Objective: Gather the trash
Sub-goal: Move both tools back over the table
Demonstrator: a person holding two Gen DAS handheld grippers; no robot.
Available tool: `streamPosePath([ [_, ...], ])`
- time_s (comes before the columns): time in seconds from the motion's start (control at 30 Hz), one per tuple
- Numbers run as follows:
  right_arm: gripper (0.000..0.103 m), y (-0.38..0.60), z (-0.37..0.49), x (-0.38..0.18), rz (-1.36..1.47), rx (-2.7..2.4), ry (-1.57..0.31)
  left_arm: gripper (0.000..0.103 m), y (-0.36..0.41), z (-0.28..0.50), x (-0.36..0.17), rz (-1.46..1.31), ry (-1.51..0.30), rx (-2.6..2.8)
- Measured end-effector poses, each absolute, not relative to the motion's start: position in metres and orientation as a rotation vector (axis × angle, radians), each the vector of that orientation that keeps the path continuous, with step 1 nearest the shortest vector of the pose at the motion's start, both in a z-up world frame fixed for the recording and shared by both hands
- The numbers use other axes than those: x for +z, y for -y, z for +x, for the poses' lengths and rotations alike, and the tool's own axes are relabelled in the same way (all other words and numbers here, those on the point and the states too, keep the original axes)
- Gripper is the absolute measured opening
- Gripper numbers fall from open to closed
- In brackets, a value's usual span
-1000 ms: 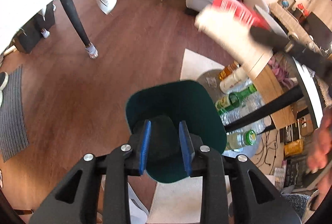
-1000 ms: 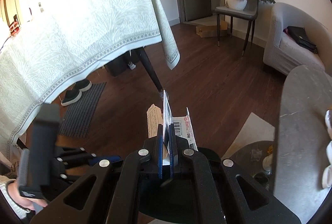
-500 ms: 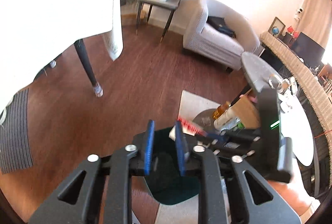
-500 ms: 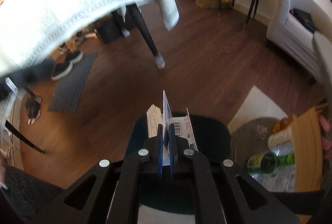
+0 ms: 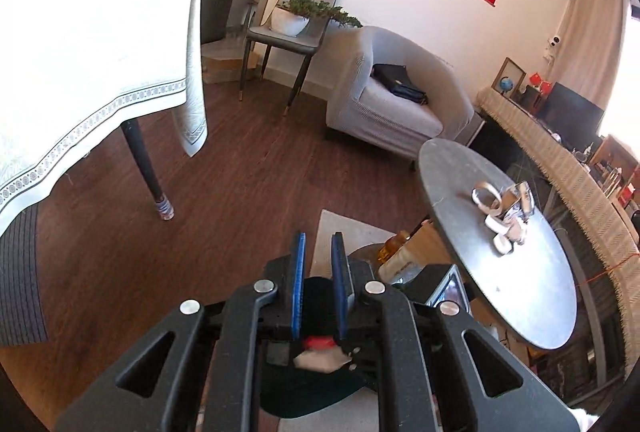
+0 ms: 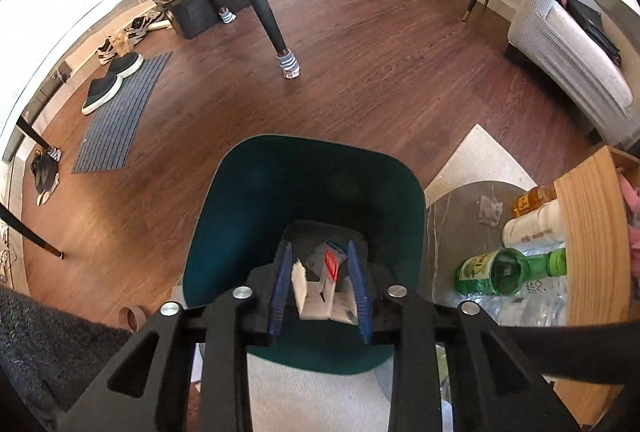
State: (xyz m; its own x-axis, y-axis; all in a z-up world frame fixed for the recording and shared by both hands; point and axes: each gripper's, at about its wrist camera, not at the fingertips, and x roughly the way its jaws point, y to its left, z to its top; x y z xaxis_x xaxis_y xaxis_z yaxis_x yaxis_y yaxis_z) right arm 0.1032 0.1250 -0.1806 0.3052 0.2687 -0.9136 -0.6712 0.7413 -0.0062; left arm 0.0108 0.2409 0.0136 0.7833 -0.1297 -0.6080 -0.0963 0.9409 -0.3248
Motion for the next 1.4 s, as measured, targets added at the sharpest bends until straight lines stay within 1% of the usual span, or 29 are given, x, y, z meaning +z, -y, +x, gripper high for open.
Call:
streamPosePath([
  [0.13, 0.033, -0.119, 0.098, -0.172, -0.414, 0.671, -1.091, 0.014, -0.23, 0.017, 0.017, -0.344, -0.666, -0.033],
  [0.27, 0.033, -0.112, 0.089, -0.151, -0.39, 0.719, -1.052, 0.014, -0.216, 0.018, 0.024, -0.33, -0.65, -0.052],
  [0.67, 0.032, -0.075, 0.061, -0.058, -0.248, 0.885, -0.835, 0.016, -0.191, 0.02, 0.056, -0.308, -0.551, -0.053],
  [0.8, 0.032, -0.048, 0.064, -0.034, -0.221, 0.845, -0.774, 0.021, -0.18, 0.027, 0.055, -0.319, -0.553, -0.058],
  [0.87, 0.032, -0.031, 0.068, -0.025, -0.206, 0.813, -0.751, 0.026, -0.17, 0.03, 0.054, -0.308, -0.558, -0.061],
  [0.93, 0.032, -0.01, 0.073, -0.018, -0.191, 0.771, -0.731, 0.034, -0.159, 0.034, 0.052, -0.301, -0.564, -0.073],
  [1.07, 0.032, 0.025, 0.082, -0.01, -0.17, 0.686, -0.703, 0.036, -0.126, 0.043, 0.046, -0.273, -0.594, -0.114],
  [1.23, 0.032, 0.075, 0.094, -0.007, -0.132, 0.59, -0.691, 0.043, -0.09, 0.055, 0.037, -0.23, -0.629, -0.162],
  [1.27, 0.033, 0.084, 0.094, -0.007, -0.12, 0.576, -0.692, 0.043, -0.081, 0.058, 0.034, -0.219, -0.637, -0.171],
  [1.37, 0.041, 0.109, 0.092, -0.011, -0.09, 0.539, -0.689, 0.045, -0.061, 0.068, 0.024, -0.208, -0.671, -0.194],
  [1.4, 0.042, 0.117, 0.093, -0.011, -0.084, 0.527, -0.69, 0.045, -0.056, 0.071, 0.022, -0.202, -0.68, -0.197],
])
